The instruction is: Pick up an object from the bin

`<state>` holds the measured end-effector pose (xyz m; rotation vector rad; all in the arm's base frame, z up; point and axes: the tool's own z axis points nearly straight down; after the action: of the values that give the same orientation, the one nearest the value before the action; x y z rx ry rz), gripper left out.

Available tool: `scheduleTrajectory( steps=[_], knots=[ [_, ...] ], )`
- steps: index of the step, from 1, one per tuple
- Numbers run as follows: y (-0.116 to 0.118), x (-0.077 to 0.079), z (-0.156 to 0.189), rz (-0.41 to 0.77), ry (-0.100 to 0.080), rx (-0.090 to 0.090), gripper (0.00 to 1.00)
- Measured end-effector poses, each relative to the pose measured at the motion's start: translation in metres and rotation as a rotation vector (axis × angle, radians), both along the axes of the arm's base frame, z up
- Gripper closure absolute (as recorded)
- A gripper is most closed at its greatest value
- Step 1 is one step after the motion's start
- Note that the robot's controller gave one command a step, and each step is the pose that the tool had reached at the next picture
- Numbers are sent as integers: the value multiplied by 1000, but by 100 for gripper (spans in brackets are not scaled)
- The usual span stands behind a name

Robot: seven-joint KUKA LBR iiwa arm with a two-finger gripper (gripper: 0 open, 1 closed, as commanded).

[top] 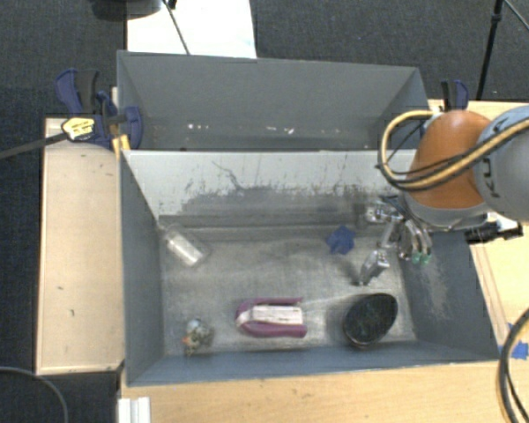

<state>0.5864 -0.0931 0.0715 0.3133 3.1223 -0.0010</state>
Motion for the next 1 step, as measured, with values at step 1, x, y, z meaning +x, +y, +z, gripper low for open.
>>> scheduleTrajectory(
  steps=[1],
  knots=[
    [0,0,1,2,1,0,100]
  ],
)
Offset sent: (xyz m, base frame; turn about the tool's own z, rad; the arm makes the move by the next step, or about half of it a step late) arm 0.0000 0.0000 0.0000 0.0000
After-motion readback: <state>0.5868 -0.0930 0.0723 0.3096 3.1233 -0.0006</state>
